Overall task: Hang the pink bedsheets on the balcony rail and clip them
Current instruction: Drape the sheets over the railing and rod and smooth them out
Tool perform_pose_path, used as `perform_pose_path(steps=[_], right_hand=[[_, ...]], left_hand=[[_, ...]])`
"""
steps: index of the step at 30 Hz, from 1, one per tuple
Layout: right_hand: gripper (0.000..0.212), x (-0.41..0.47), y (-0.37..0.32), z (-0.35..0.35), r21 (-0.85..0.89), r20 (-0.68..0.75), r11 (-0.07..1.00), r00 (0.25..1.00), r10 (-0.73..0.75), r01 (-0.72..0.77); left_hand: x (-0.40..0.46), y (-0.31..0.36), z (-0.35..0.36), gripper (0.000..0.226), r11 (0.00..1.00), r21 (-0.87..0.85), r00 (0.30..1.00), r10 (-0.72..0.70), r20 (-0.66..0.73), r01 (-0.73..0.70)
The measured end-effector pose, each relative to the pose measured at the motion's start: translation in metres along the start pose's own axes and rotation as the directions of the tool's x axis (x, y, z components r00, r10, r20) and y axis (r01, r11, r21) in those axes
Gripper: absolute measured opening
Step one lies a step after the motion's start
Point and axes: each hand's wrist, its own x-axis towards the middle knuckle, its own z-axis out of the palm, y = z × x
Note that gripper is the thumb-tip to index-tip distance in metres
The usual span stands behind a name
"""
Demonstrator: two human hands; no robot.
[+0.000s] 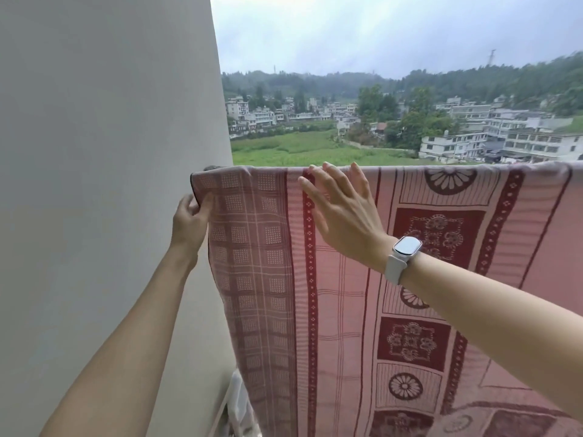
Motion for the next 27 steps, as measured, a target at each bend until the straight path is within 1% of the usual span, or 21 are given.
perform_pose_path(steps=[1, 2, 4, 5, 7, 9, 10, 11, 12, 13, 14, 15, 16, 17, 18, 20, 22, 24, 25, 26, 27], right_hand=[[0.057, 0.001, -0.001, 0.001, -0.015, 0.002, 1.0, 1.0, 0.001, -0.001], [0.056, 0.001, -0.002, 0.003, -0.029, 0.006, 1.0, 1.0, 0.002, -0.002], [0.053, -0.003, -0.005, 0.006, -0.037, 0.019, 0.999, 1.0, 0.011, -0.01], [0.053, -0.005, -0.007, 0.008, -0.03, 0.02, 0.999, 1.0, 0.02, -0.02], [0.052, -0.008, -0.011, 0.011, -0.016, 0.008, 0.999, 1.0, 0.028, -0.028], [0.051, -0.01, -0.015, 0.014, 0.005, -0.015, 0.999, 0.999, 0.032, -0.032], [0.051, -0.011, -0.016, 0.015, 0.015, -0.019, 0.999, 0.999, 0.035, -0.035], [0.051, -0.013, -0.019, 0.016, 0.024, -0.014, 0.999, 0.999, 0.035, -0.035], [0.051, -0.016, -0.022, 0.017, 0.037, 0.002, 0.999, 0.999, 0.033, -0.033], [0.051, -0.02, -0.025, 0.019, 0.05, 0.023, 0.998, 0.999, 0.029, -0.03], [0.051, -0.025, -0.029, 0.021, 0.06, 0.049, 0.998, 0.999, 0.023, -0.026], [0.05, -0.031, -0.032, 0.024, 0.064, 0.079, 0.998, 0.997, 0.017, -0.022], [0.049, -0.037, -0.036, 0.027, 0.057, 0.11, 0.998, 0.994, 0.01, -0.016], [0.048, -0.044, -0.041, 0.03, 0.041, 0.145, 0.999, 0.989, -0.001, -0.005], [0.048, -0.051, -0.047, 0.035, 0.03, 0.183, 0.999, 0.983, -0.017, 0.011], [0.049, -0.067, -0.061, 0.044, 0.045, 0.268, 0.998, 0.962, -0.052, 0.041], [0.049, -0.079, -0.075, 0.054, 0.098, 0.345, 0.993, 0.934, -0.09, 0.06], [0.045, -0.082, -0.088, 0.06, 0.156, 0.361, 0.985, 0.924, -0.123, 0.07], [0.042, -0.081, -0.094, 0.062, 0.194, 0.339, 0.979, 0.931, -0.133, 0.069], [0.039, -0.079, -0.099, 0.063, 0.238, 0.304, 0.969, 0.943, -0.137, 0.065], [0.038, -0.075, -0.105, 0.062, 0.278, 0.276, 0.959, 0.952, -0.13, 0.051]], left_hand=[[0.001, 0.001, 0.002, 0.02, 1.0, -0.016, 0.999, 0.016, -0.037, -0.017], [0.002, 0.001, 0.003, 0.022, 0.999, -0.021, 0.995, 0.039, -0.095, -0.041], [-0.001, -0.004, 0.003, 0.037, 0.998, -0.003, 0.977, 0.056, -0.207, -0.058], [-0.002, -0.006, 0.002, 0.038, 0.995, 0.04, 0.96, 0.094, -0.265, -0.086], [-0.005, -0.004, -0.005, 0.03, 0.975, 0.148, 0.91, 0.211, -0.355, -0.169], [-0.007, 0.005, -0.015, 0.027, 0.948, 0.199, 0.875, 0.309, -0.374, -0.249], [-0.011, 0.007, -0.017, 0.028, 0.945, 0.158, 0.88, 0.324, -0.347, -0.285], [-0.015, 0.003, -0.02, 0.026, 0.959, 0.06, 0.915, 0.283, -0.289, -0.278], [-0.024, -0.004, -0.021, 0.021, 0.978, -0.06, 0.966, 0.188, -0.178, -0.201], [-0.034, -0.02, -0.021, 0.017, 0.99, -0.121, 0.997, 0.074, -0.037, -0.078], [-0.048, -0.037, -0.02, 0.016, 0.993, -0.107, 0.993, -0.028, 0.115, 0.041], [-0.063, -0.06, -0.02, 0.018, 0.995, -0.006, 0.967, -0.099, 0.235, 0.103], [-0.078, -0.081, -0.02, 0.02, 0.986, 0.099, 0.93, -0.156, 0.331, 0.131], [-0.094, -0.101, -0.02, 0.019, 0.975, 0.178, 0.905, -0.195, 0.379, 0.135], [-0.109, -0.119, -0.02, 0.017, 0.969, 0.21, 0.895, -0.207, 0.395, 0.131], [-0.131, -0.146, -0.022, 0.017, 0.968, 0.226, 0.927, -0.182, 0.328, 0.11], [-0.139, -0.152, -0.022, 0.007, 0.98, 0.137, 0.955, -0.172, 0.244, 0.142], [-0.134, -0.149, -0.02, 0.026, 0.98, 0.051, 0.949, -0.198, 0.244, 0.192], [-0.13, -0.148, -0.018, 0.034, 0.975, 0.091, 0.939, -0.218, 0.265, 0.201], [-0.128, -0.15, -0.015, 0.034, 0.968, 0.173, 0.929, -0.224, 0.295, 0.179], [-0.13, -0.152, -0.011, 0.025, 0.949, 0.287, 0.923, -0.223, 0.314, 0.132]])
